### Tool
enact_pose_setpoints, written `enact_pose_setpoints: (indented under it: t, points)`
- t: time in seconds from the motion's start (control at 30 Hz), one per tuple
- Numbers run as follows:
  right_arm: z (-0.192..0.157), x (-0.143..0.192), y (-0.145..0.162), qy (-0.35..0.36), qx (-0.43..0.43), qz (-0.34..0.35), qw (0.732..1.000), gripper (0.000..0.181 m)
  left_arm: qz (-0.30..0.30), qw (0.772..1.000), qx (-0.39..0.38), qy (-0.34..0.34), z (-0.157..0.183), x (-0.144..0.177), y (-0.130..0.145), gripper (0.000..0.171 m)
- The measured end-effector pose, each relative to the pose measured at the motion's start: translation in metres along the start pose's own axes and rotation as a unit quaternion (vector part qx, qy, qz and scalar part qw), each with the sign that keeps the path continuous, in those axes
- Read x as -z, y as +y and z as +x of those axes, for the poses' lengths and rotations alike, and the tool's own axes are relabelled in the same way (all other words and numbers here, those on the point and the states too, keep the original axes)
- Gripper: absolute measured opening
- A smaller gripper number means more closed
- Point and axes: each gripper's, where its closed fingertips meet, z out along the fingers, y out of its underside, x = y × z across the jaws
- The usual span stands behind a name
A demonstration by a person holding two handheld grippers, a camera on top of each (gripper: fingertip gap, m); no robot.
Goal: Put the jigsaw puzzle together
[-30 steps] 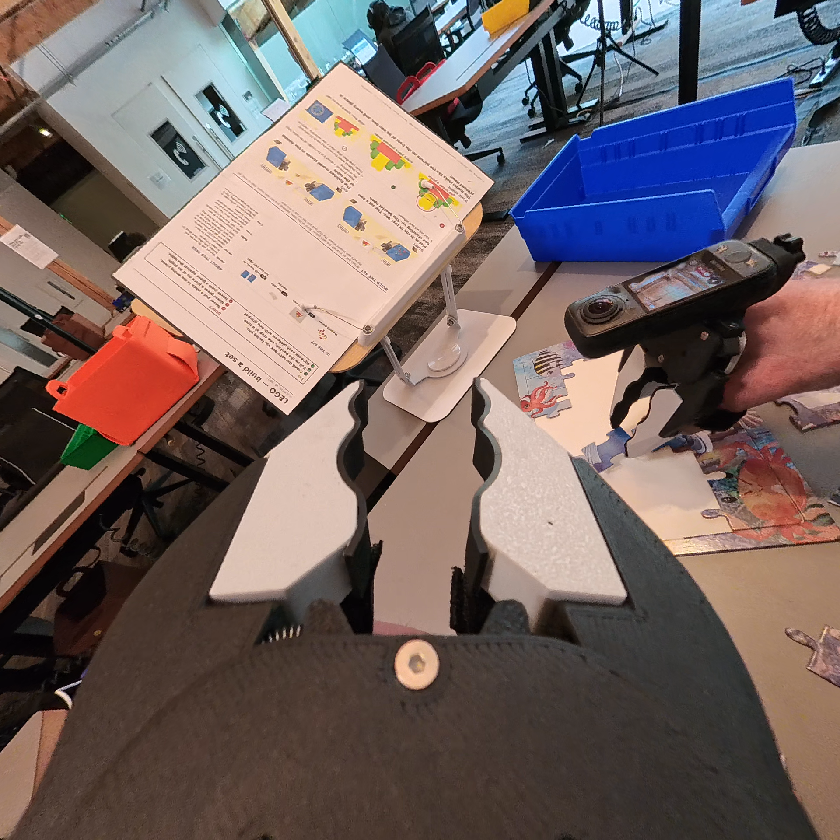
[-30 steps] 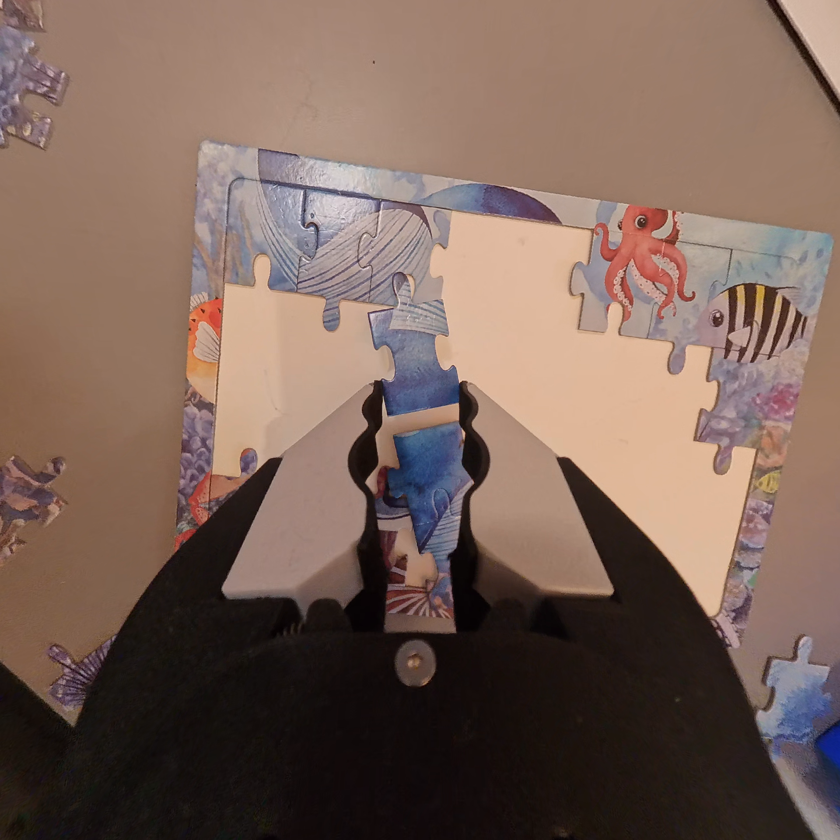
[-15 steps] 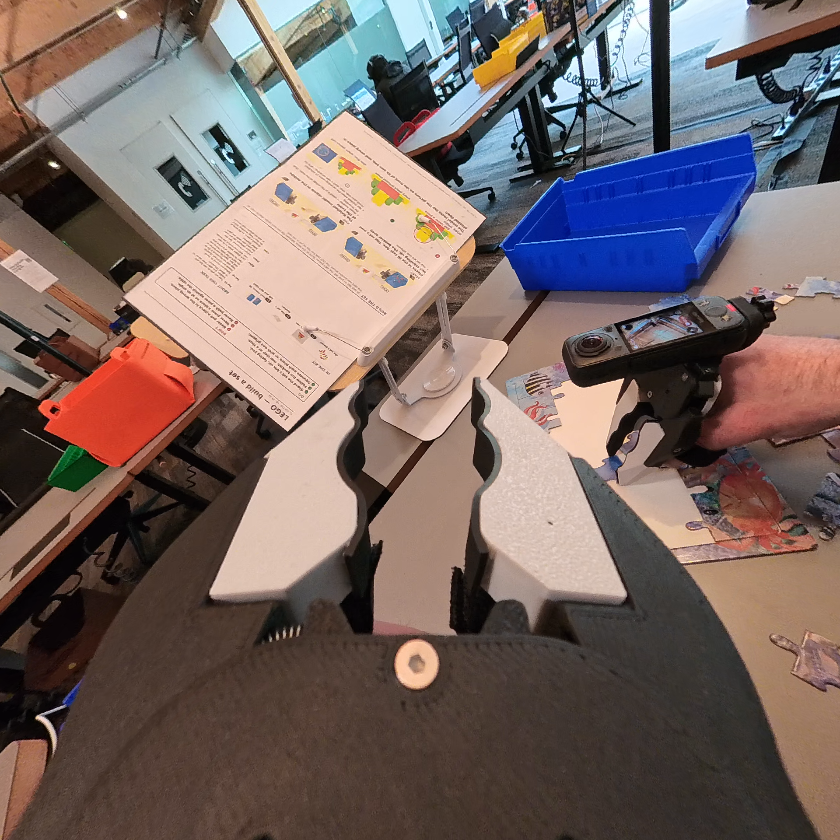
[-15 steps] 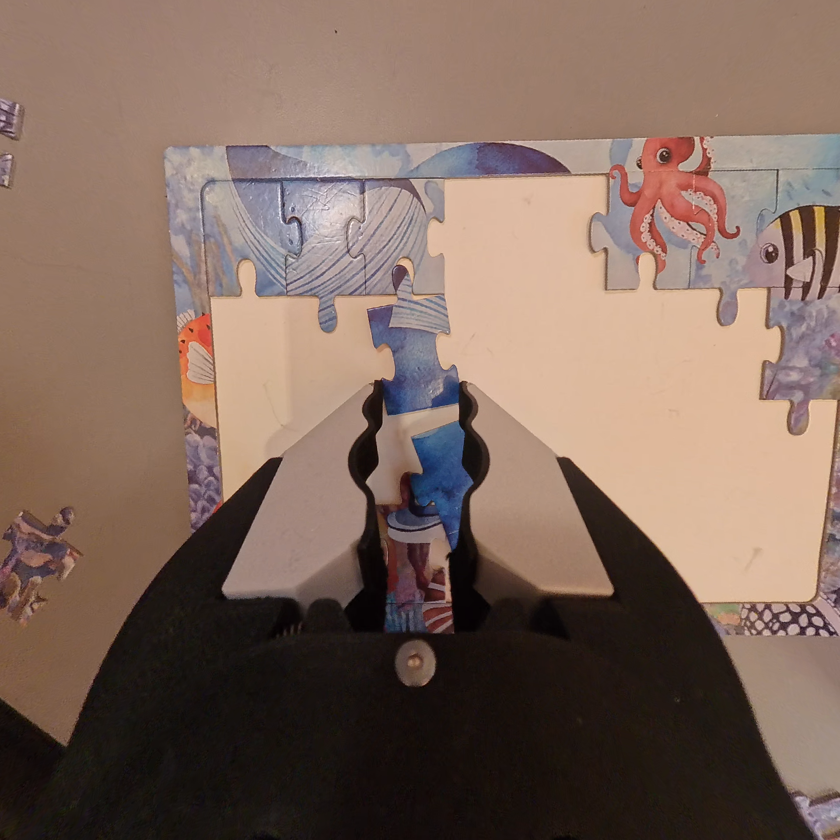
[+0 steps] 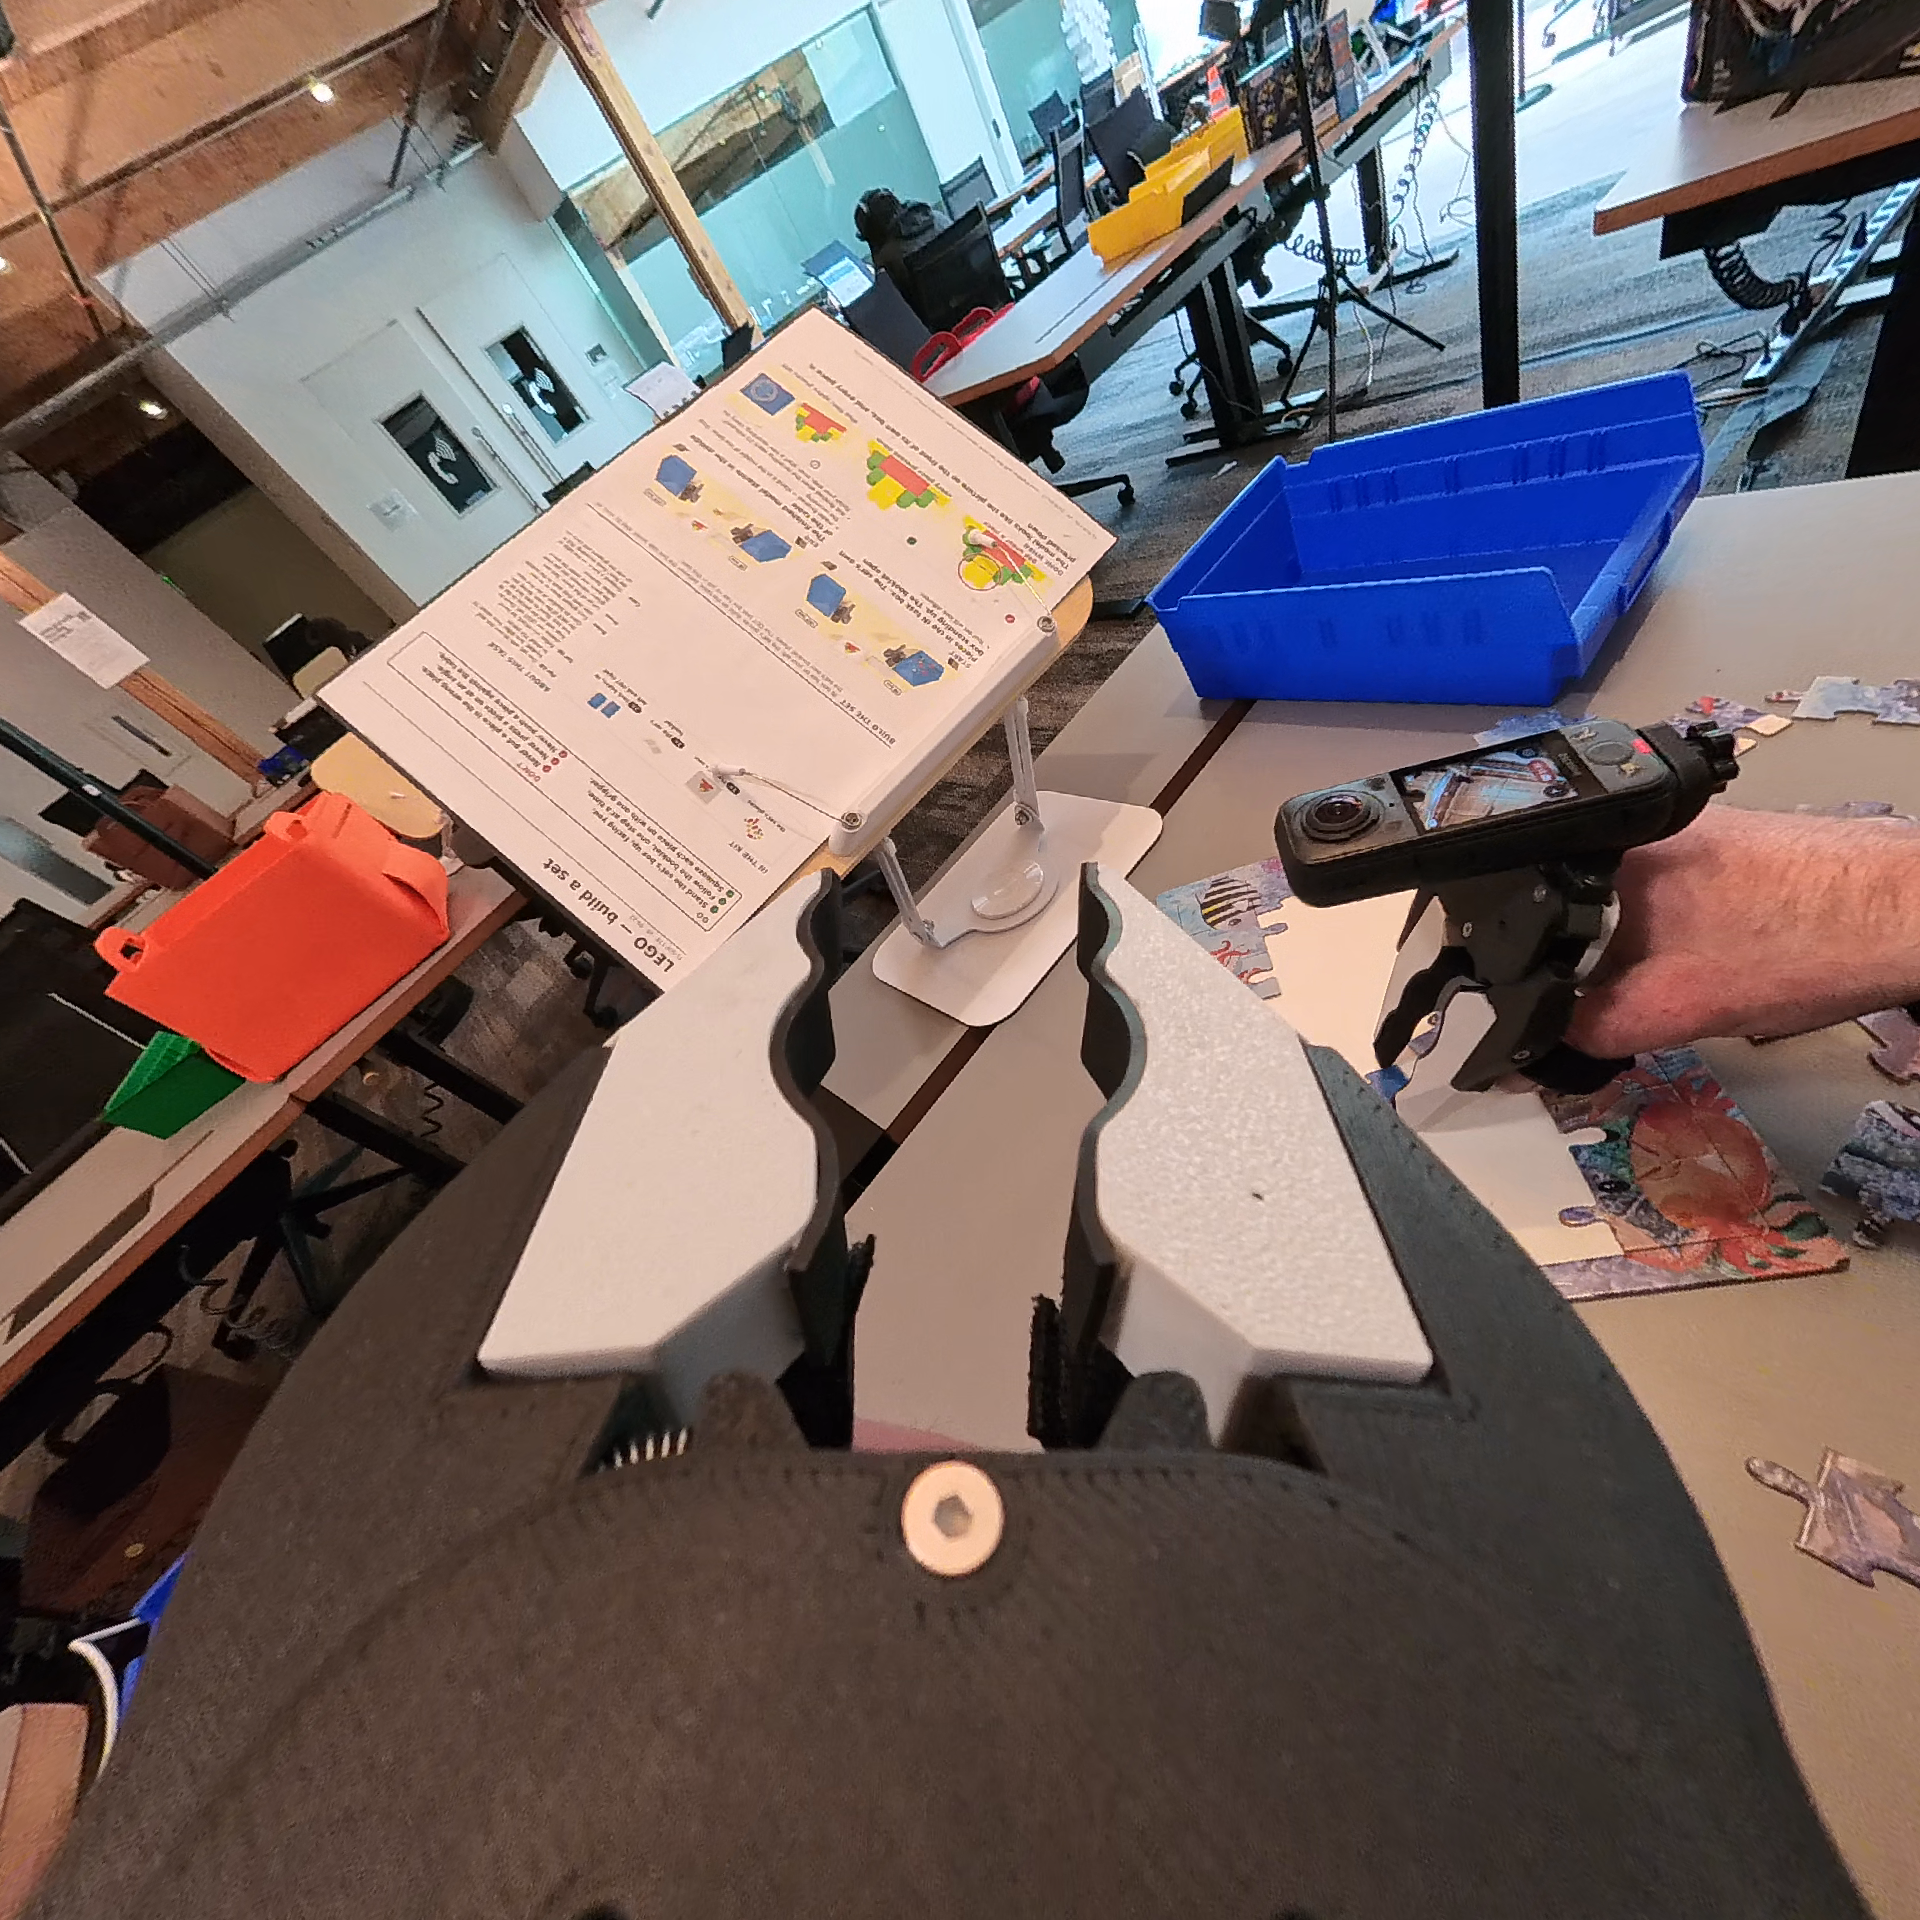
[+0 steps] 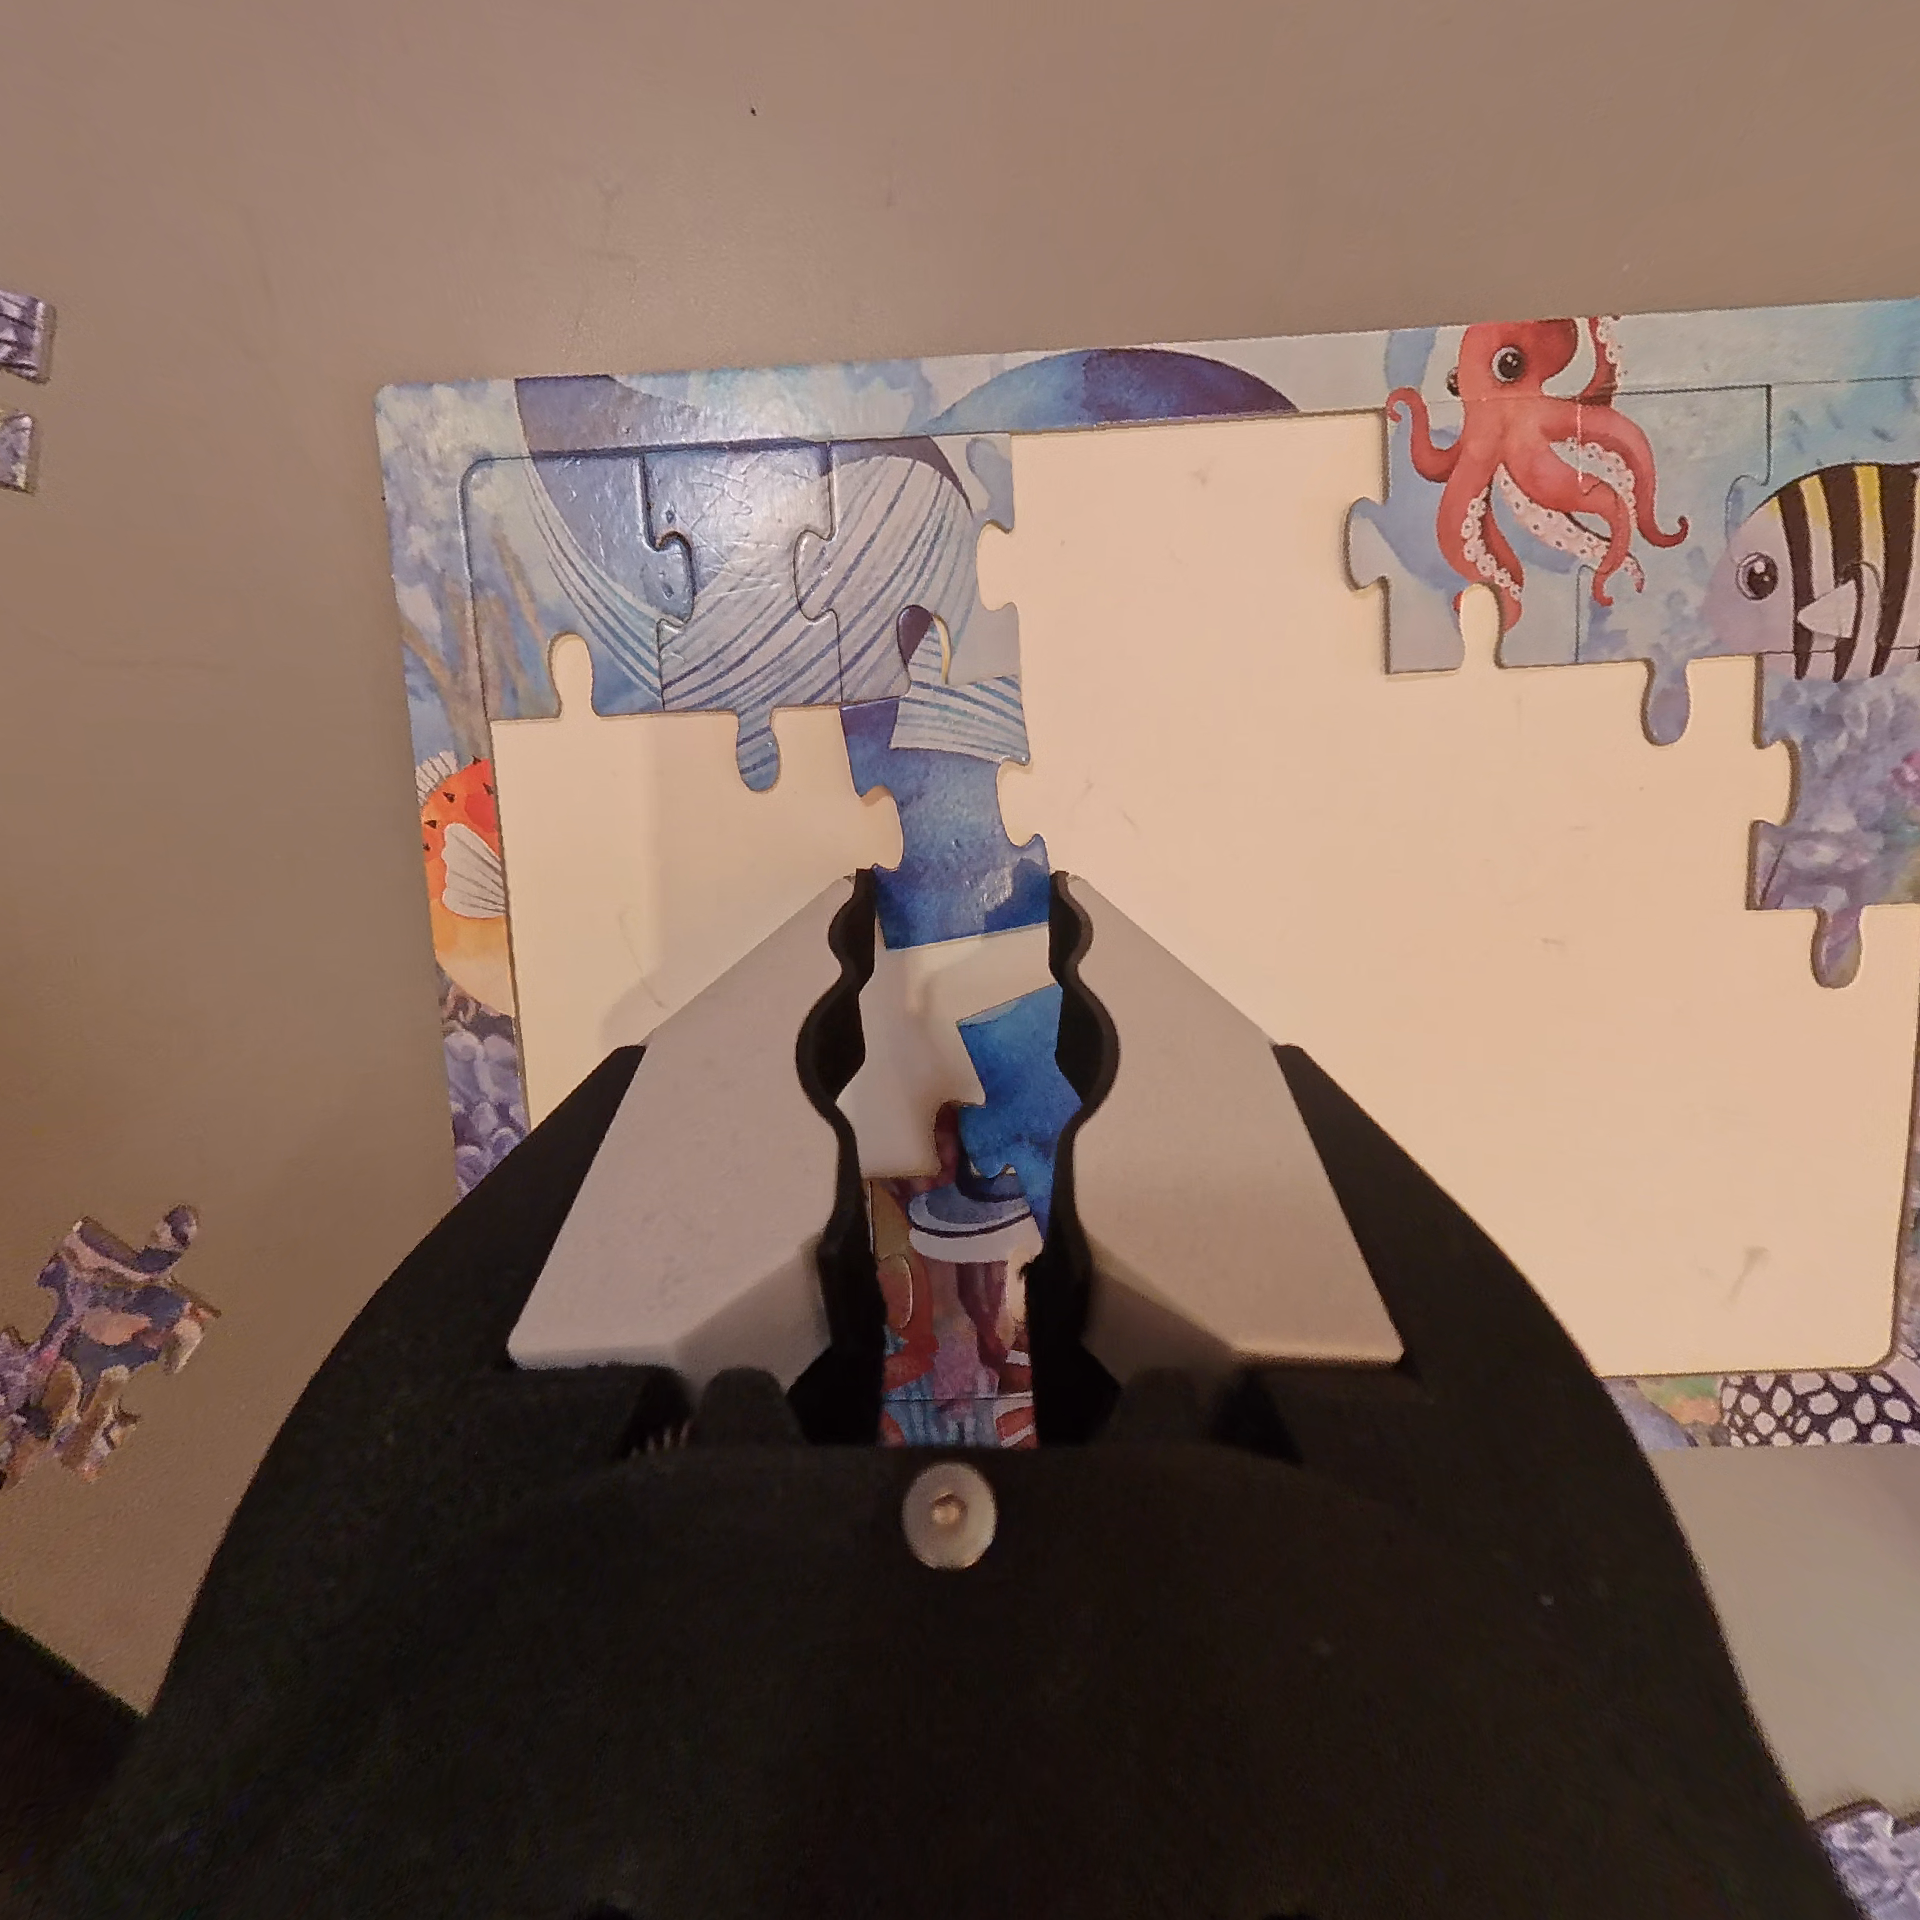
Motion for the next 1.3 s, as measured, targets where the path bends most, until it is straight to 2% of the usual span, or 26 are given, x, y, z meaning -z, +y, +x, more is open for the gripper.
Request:
enact_pose_setpoints:
  t: [0.23, 0.5, 0.6, 0.7, 0.8, 0.83, 0.9, 0.97, 1.0, 1.03, 1.1, 1.17, 1.23, 1.3]
  points:
    - [0.004, 0.012, -0.006, -0.002, 0.082, -0.001, 0.997, 0.032, 0.001, 1.000, 0.000, 0.000, -0.001, 0.000, 0.000, 0.044]
    - [-0.006, 0.031, -0.011, -0.016, 0.218, -0.032, 0.975, 0.032, -0.003, 1.000, -0.001, 0.000, 0.000, -0.002, 0.001, 0.044]
    - [-0.006, 0.033, -0.010, -0.008, 0.285, -0.060, 0.957, 0.032, -0.004, 1.000, -0.001, 0.000, 0.000, -0.002, 0.001, 0.044]
    - [-0.001, 0.035, -0.005, 0.002, 0.377, -0.098, 0.921, 0.032, -0.006, 1.000, -0.001, 0.000, 0.000, -0.003, 0.002, 0.044]
    - [-0.014, 0.037, -0.002, -0.049, 0.443, -0.100, 0.889, 0.031, -0.008, 1.000, -0.001, 0.003, 0.000, -0.005, 0.003, 0.044]
    - [-0.021, 0.038, 0.000, -0.073, 0.466, -0.098, 0.876, 0.002, -0.009, 1.000, -0.002, 0.003, 0.001, -0.006, 0.004, 0.044]
    - [-0.028, 0.038, 0.001, -0.091, 0.505, -0.094, 0.853, 0.000, -0.011, 1.000, -0.002, 0.005, 0.002, -0.008, 0.004, 0.044]
    - [-0.025, 0.035, 0.001, -0.089, 0.509, -0.111, 0.849, 0.004, -0.013, 1.000, -0.002, 0.005, 0.002, -0.009, 0.005, 0.044]
    - [-0.020, 0.033, 0.001, -0.079, 0.503, -0.122, 0.852, 0.012, -0.014, 1.000, -0.003, 0.006, 0.002, -0.009, 0.006, 0.044]
    - [-0.010, 0.030, -0.002, -0.056, 0.491, -0.132, 0.859, 0.012, -0.015, 1.000, -0.003, 0.006, 0.002, -0.009, 0.006, 0.044]
    - [0.010, 0.028, -0.009, -0.017, 0.427, -0.145, 0.893, 0.016, -0.014, 1.000, -0.001, 0.005, 0.001, -0.009, 0.006, 0.044]
    - [0.016, 0.025, -0.008, -0.015, 0.337, -0.145, 0.930, 0.037, -0.014, 1.000, 0.001, 0.004, 0.000, -0.009, 0.007, 0.044]
    - [0.017, 0.021, -0.009, -0.018, 0.243, -0.123, 0.962, 0.037, -0.015, 1.000, 0.002, 0.004, 0.000, -0.009, 0.008, 0.044]
    - [0.010, 0.016, -0.016, -0.032, 0.164, -0.069, 0.983, 0.036, -0.015, 1.000, 0.002, 0.006, 0.001, -0.010, 0.007, 0.044]
